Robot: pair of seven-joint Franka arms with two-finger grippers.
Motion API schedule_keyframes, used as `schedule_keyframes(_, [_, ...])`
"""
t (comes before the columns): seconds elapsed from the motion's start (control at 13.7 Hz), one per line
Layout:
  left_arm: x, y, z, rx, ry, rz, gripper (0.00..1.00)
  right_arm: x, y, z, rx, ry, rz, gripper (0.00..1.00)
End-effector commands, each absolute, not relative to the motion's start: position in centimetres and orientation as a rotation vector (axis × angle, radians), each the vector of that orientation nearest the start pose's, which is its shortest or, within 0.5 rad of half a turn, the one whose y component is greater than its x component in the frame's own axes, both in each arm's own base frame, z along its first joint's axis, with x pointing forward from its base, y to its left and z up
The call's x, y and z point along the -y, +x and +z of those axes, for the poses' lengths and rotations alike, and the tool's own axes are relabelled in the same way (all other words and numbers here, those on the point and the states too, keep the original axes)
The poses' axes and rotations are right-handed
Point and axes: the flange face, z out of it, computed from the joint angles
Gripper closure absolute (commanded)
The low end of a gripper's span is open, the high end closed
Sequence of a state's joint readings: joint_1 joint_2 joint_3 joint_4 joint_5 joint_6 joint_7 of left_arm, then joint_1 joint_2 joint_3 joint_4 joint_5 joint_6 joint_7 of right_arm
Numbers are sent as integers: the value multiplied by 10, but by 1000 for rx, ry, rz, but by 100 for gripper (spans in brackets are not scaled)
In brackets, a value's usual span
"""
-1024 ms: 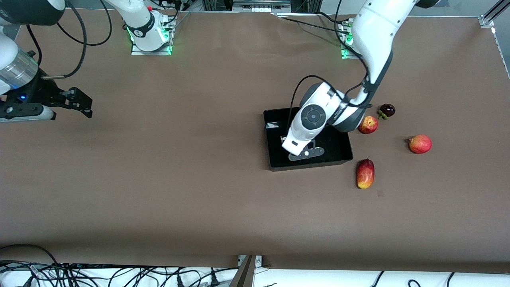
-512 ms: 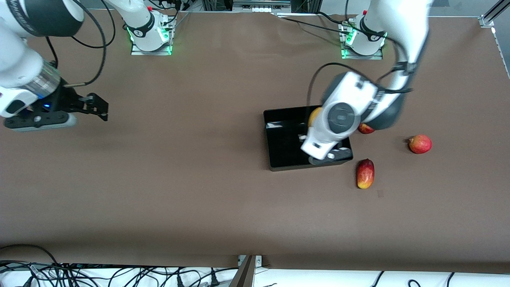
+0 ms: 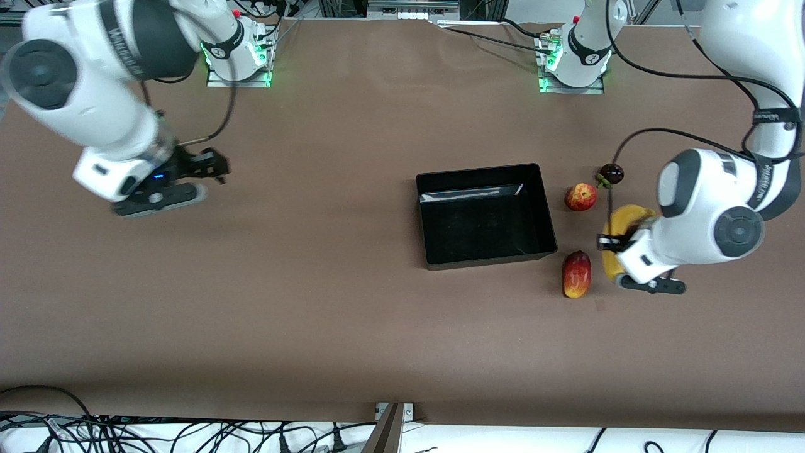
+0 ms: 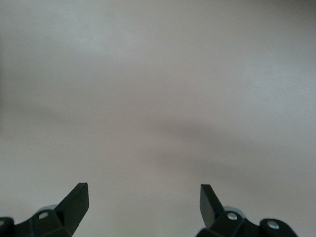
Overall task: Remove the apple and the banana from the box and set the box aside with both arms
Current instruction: 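Set the banana beside the mango while the right gripper approaches the tray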
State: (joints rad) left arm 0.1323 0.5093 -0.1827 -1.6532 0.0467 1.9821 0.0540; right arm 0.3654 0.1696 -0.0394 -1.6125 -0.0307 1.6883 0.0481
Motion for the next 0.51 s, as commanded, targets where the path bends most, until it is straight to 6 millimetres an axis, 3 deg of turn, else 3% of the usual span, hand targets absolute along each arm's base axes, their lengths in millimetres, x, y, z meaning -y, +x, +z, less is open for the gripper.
schedule_keyframes(0.0, [-3, 646, 248, -264, -3176, 189, 100, -255, 576, 487, 346, -3106, 156, 0])
schedule_keyframes(0.15, [-10, 641, 216, -242, -3181, 160, 100, -333, 571, 455, 281, -3050, 106, 0])
schedule_keyframes(0.29, [-28, 641, 201, -207, -3171, 152, 100, -401, 565, 424, 221, -3038, 29, 0])
schedule_keyframes(0.37, [-35, 641, 197, -208, -3156, 144, 75, -423, 562, 411, 211, -3038, 19, 0])
schedule_keyframes(0.44, [-36, 641, 195, -213, -3148, 147, 3, -445, 556, 398, 187, -3040, 16, 0])
